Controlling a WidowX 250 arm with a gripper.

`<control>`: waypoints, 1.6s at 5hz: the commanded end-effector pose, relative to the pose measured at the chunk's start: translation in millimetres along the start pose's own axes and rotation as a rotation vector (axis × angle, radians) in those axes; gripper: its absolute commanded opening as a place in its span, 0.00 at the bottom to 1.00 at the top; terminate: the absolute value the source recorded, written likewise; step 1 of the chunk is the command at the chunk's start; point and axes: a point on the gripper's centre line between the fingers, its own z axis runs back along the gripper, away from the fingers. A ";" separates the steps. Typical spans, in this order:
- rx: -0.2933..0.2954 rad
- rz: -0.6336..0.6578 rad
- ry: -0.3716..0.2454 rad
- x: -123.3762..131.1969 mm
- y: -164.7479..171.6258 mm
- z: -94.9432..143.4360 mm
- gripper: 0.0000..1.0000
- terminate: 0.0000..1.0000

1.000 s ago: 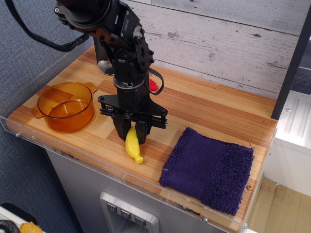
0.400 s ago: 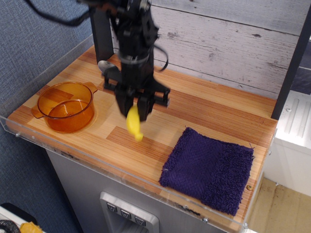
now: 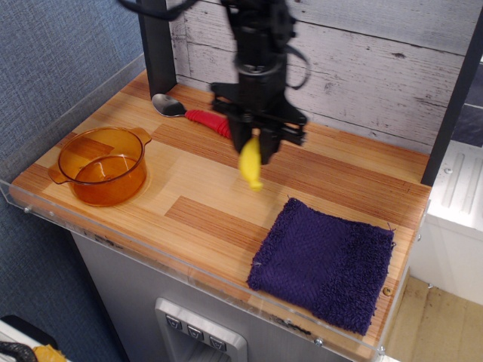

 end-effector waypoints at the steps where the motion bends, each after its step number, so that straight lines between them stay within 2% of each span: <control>1: -0.038 -0.202 -0.132 41.1 -28.6 0.1 0.00 0.00; 2: -0.033 -0.301 -0.139 41.9 -26.5 -7.2 0.00 0.00; 3: -0.068 -0.325 -0.179 47.2 -23.1 -16.1 0.00 0.00; 4: -0.052 -0.356 -0.182 51.2 -17.8 -21.5 0.00 0.00; 5: -0.020 -0.351 -0.170 50.5 -16.1 -19.7 1.00 0.00; 6: -0.021 -0.346 -0.191 47.6 -11.4 -16.6 1.00 0.00; 8: -0.014 -0.230 -0.269 51.0 2.6 12.6 1.00 0.00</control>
